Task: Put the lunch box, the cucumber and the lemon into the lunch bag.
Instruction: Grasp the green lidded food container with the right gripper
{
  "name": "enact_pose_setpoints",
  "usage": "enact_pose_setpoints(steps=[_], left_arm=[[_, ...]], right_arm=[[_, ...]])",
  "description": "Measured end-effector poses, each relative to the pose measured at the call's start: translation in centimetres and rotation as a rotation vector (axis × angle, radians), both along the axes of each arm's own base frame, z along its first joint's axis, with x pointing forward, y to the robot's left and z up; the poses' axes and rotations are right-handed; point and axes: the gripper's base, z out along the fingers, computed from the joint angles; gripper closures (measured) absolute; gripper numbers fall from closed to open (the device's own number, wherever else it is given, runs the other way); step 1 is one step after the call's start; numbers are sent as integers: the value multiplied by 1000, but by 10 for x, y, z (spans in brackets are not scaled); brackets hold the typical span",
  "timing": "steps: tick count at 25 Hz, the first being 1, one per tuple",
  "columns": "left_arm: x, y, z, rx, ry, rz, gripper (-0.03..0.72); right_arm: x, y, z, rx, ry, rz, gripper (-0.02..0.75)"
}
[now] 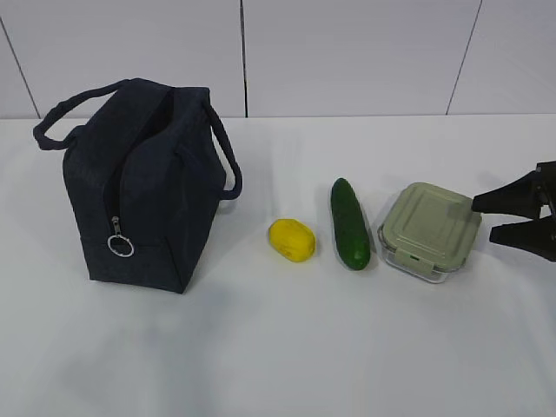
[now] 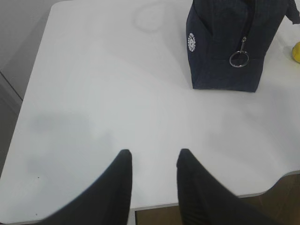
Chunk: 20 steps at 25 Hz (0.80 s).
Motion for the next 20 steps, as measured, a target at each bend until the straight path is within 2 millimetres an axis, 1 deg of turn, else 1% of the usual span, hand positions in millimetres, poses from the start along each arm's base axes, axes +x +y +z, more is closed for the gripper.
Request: enact_pose_setpoints(steps=[7,11,20], left_arm=[[0,0,0,0,0,0,452],[0,0,0,0,0,0,452],[0,0,0,0,0,0,452]], right_arm=[[1,-2,-2,6,41,-53,162],[2,-3,-3,17,56,-68,155],[3,1,-31,155,157,-81,150]])
